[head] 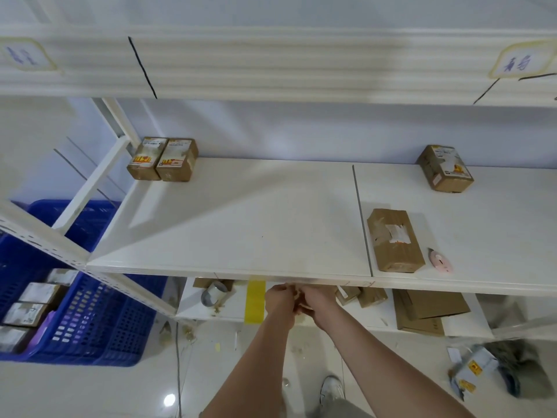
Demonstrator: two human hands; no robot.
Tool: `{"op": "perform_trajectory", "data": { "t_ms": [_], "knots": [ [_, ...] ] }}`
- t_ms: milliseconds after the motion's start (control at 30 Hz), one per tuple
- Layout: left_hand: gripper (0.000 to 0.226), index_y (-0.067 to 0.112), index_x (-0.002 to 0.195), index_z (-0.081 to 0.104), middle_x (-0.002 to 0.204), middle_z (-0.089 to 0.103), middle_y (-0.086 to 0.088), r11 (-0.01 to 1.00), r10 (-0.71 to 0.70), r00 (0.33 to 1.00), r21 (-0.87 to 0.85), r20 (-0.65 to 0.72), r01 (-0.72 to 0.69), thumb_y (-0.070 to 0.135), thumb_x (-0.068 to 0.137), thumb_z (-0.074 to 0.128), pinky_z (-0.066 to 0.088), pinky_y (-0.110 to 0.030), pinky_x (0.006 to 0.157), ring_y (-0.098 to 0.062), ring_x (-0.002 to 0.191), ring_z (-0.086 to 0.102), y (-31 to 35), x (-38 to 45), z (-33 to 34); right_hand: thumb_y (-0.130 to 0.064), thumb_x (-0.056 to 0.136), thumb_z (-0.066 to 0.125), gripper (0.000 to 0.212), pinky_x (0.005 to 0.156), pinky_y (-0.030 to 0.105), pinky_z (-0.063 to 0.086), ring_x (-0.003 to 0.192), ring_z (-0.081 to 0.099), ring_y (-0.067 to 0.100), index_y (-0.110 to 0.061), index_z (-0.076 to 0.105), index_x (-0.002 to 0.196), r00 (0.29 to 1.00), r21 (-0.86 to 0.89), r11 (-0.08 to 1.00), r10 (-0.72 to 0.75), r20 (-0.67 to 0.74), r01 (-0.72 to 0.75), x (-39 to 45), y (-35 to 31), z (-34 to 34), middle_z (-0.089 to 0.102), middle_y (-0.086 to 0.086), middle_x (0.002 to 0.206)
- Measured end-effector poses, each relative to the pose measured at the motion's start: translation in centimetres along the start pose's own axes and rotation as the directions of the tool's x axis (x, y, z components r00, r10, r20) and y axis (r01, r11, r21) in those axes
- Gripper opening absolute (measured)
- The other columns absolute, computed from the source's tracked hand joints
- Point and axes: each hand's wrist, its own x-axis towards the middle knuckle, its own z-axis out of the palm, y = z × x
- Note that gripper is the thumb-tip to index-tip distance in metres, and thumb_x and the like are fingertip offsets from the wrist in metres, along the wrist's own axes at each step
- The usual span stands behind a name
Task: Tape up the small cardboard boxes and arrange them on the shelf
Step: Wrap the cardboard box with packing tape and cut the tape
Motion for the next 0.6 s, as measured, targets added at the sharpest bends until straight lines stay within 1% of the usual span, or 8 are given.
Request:
{"op": "perform_trajectory", "data": {
  "t_ms": [67,133,233,333,400,467,500,600],
  "knots": [
    [0.018,0.004,0.079,0.063,0.076,0.067,-0.013,0.999,-0.043,0.999,-0.027,0.009,0.043,0.006,0.097,0.061,0.044,-0.034,0.056,-0.028,0.064,0.057,0.4,-0.5,-0.3,0.001,0.093,0.055,0.013,0.061,0.033,0.050,0.073,0.056,0.027,-0.004,0.061,0.083,1.000,0.004,1.000,0.007,0.022,-0.007,-0.5,-0.3,0.1,0.057,0.015,0.083],
    [0.017,0.001,0.076,0.062,0.074,0.065,-0.014,0.992,-0.101,0.994,-0.066,0.032,0.103,-0.001,0.093,0.061,0.043,-0.032,0.055,-0.027,0.062,0.055,0.9,-1.0,-0.7,-0.003,0.097,0.054,0.016,0.056,0.031,0.049,0.067,0.056,0.023,-0.005,0.060,0.082,0.999,0.024,0.999,0.035,0.023,-0.035,-0.9,-0.5,0.1,0.057,0.011,0.079],
    [0.010,0.000,0.083,0.062,0.079,0.066,-0.013,0.978,-0.171,0.982,-0.108,0.075,0.179,-0.001,0.092,0.059,0.045,-0.031,0.055,-0.025,0.065,0.057,1.6,-1.9,-1.1,-0.009,0.096,0.058,0.012,0.055,0.031,0.051,0.062,0.058,0.021,-0.002,0.063,0.087,0.997,0.026,0.997,0.079,0.015,-0.079,-1.4,-1.0,0.0,0.060,0.011,0.077],
    [0.010,0.003,0.087,0.064,0.088,0.068,-0.011,0.971,-0.185,0.974,-0.127,0.133,0.202,0.005,0.095,0.059,0.046,-0.031,0.057,-0.024,0.069,0.059,2.0,-2.9,-1.4,-0.004,0.092,0.058,0.011,0.056,0.031,0.052,0.060,0.058,0.024,0.000,0.065,0.085,0.997,-0.007,0.997,0.074,0.011,-0.074,-2.1,-1.8,-0.3,0.060,0.012,0.071],
    [0.010,0.004,0.088,0.064,0.088,0.067,-0.011,0.973,-0.184,0.974,-0.118,0.135,0.200,0.006,0.096,0.059,0.046,-0.030,0.057,-0.023,0.069,0.058,2.3,-3.3,-1.5,-0.001,0.090,0.054,0.012,0.060,0.034,0.052,0.061,0.058,0.026,-0.001,0.063,0.082,0.994,0.004,0.995,0.101,0.028,-0.102,-2.5,-2.5,-0.3,0.059,0.012,0.070],
    [0.011,0.004,0.087,0.063,0.083,0.064,-0.010,0.973,-0.188,0.971,-0.105,0.146,0.204,0.005,0.096,0.059,0.045,-0.030,0.058,-0.022,0.068,0.057,2.6,-3.8,-1.5,-0.001,0.090,0.053,0.011,0.065,0.036,0.051,0.065,0.058,0.027,-0.002,0.062,0.084,0.992,0.044,0.991,0.127,0.005,-0.127,-2.9,-3.0,0.0,0.061,0.013,0.074],
    [0.011,0.004,0.085,0.062,0.081,0.063,-0.010,0.973,-0.191,0.970,-0.098,0.154,0.207,0.004,0.096,0.058,0.044,-0.030,0.059,-0.022,0.068,0.056,2.9,-4.0,-1.4,-0.003,0.091,0.055,0.008,0.065,0.035,0.050,0.067,0.058,0.027,-0.002,0.063,0.088,0.992,0.065,0.990,0.127,-0.008,-0.126,-3.0,-3.1,0.2,0.062,0.013,0.077],
    [0.019,0.004,0.077,0.059,0.076,0.059,-0.010,0.971,-0.204,0.964,-0.091,0.173,0.222,0.000,0.095,0.057,0.043,-0.030,0.062,-0.021,0.067,0.056,3.6,-4.3,-1.2,-0.003,0.091,0.064,0.009,0.054,0.029,0.041,0.065,0.056,0.026,0.003,0.066,0.098,0.993,0.138,0.984,0.116,0.001,-0.115,-3.4,-3.3,0.8,0.064,0.019,0.085]
  ]
}}
